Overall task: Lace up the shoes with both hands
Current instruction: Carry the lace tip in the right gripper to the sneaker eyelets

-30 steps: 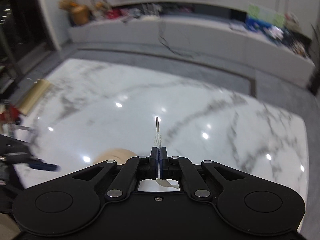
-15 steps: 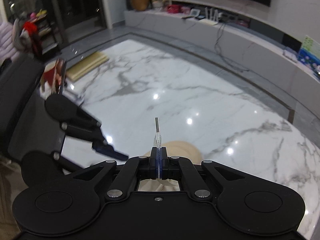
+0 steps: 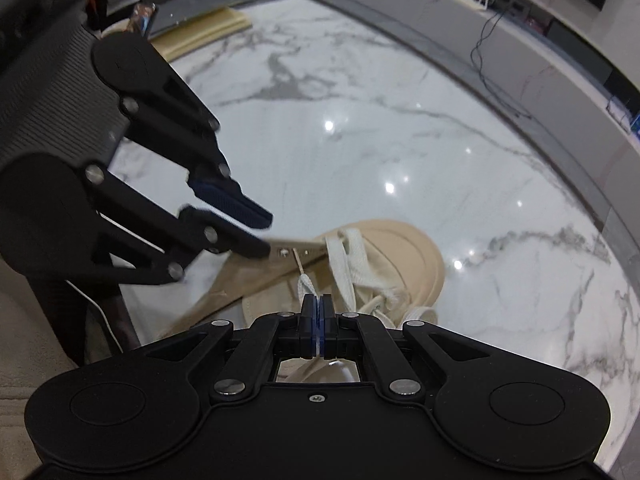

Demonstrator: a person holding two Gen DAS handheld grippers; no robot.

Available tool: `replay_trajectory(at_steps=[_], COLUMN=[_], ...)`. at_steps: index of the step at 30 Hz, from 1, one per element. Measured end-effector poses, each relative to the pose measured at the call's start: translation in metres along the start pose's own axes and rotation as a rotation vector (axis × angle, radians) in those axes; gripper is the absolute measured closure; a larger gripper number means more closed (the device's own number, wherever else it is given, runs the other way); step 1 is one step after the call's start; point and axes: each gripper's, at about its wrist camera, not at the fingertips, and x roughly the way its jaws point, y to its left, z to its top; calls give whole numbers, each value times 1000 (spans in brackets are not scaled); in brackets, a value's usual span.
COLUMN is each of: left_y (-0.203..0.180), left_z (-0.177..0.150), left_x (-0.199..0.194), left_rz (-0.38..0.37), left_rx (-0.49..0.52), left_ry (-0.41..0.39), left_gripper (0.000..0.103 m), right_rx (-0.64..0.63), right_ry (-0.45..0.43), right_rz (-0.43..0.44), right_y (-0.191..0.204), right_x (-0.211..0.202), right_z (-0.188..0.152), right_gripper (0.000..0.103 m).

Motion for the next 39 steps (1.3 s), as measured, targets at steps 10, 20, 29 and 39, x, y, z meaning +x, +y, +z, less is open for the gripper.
replay_trajectory(at_steps=[10, 20, 29, 39], left_y=[3, 4, 3, 3], left_z=[0, -1, 0, 0], left_x=[-1, -2, -1, -1], left_rz=[-7, -7, -4, -5], left_rx=[1, 1, 6, 9], left_ry=[0, -1, -1, -2], left_gripper=[92, 90, 90, 90], right_rx=[13, -7, -14, 3], right_ry=[15, 7, 3, -3], right_rz=[8, 27, 36, 37], right_y=[-10, -7, -4, -8], right_x=[9, 3, -2, 3], right_z=[1, 4, 6, 9], right_gripper=[103, 103, 103, 103])
